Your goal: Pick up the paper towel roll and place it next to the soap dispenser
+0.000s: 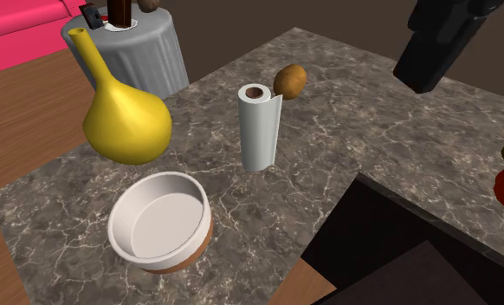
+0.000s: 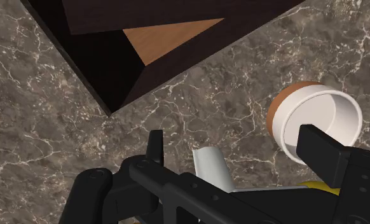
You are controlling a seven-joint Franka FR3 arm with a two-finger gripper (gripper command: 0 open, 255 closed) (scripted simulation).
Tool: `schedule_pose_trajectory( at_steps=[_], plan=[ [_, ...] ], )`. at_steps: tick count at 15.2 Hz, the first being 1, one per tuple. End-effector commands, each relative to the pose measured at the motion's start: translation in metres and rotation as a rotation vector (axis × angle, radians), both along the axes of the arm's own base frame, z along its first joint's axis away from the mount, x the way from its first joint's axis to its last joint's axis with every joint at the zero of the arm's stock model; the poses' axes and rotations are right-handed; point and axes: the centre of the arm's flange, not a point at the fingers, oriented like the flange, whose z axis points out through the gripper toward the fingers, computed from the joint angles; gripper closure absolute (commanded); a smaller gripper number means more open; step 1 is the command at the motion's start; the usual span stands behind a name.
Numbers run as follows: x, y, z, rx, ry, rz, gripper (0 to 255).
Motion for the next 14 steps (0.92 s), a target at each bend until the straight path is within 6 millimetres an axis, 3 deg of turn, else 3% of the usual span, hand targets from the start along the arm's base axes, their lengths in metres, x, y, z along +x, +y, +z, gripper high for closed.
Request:
schedule_pose_trajectory(
  at_steps=[1, 14],
  plan=[
    [0.0, 0.0, 0.0, 0.0, 0.0, 0.0, 0],
    [0.142, 0.017, -0.091, -0.023, -0.018, 0.063, 0]
  ],
)
